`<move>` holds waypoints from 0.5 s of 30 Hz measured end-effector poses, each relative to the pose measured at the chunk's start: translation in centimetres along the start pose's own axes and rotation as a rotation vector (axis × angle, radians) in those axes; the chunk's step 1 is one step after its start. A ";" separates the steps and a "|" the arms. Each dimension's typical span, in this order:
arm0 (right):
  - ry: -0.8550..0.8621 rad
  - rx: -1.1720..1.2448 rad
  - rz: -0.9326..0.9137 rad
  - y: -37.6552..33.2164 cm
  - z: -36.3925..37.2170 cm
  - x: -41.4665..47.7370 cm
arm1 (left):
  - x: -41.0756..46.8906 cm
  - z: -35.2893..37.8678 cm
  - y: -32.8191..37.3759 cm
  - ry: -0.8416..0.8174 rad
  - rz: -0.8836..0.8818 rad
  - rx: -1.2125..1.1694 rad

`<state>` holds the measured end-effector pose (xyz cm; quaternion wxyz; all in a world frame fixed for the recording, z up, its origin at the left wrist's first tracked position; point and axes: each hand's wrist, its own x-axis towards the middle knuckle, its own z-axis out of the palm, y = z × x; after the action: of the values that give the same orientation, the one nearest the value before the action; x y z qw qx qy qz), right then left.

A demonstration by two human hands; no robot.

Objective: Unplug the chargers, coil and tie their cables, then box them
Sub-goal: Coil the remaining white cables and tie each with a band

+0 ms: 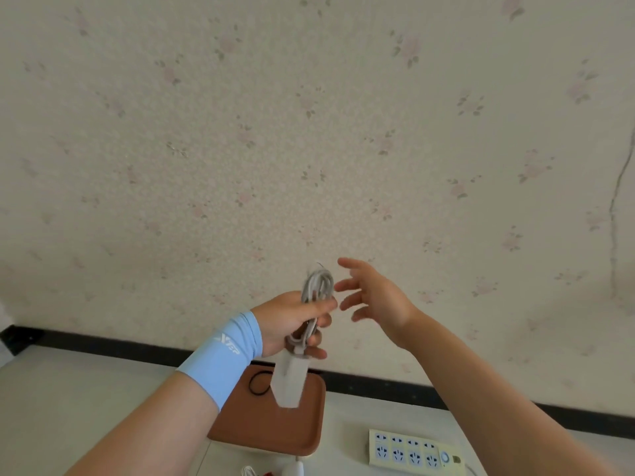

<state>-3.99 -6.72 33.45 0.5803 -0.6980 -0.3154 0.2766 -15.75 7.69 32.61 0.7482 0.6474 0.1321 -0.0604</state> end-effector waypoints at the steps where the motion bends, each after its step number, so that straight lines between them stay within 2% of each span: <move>1: 0.027 -0.055 -0.022 -0.4 0.3 0.1 | 0.0 0.0 -0.2 -0.014 -0.021 0.091; 3: 0.038 -0.208 -0.043 -1.0 1.4 0.2 | 0.2 0.0 -0.6 -0.028 -0.046 0.200; 7: 0.055 -0.580 -0.060 -0.7 4.2 1.2 | 0.0 -0.5 -0.8 -0.060 -0.091 0.256; 12: 0.032 -0.566 -0.021 -0.4 5.6 3.1 | -0.6 -2.3 -1.8 0.025 -0.117 0.312; 15: 0.047 -0.521 -0.021 -0.5 6.5 4.0 | -0.7 -3.5 -2.3 0.171 -0.018 0.488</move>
<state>-6.37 0.53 32.77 0.3911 -0.8269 -0.3694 0.1637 -17.50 10.69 30.15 0.5555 0.8102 0.1822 -0.0420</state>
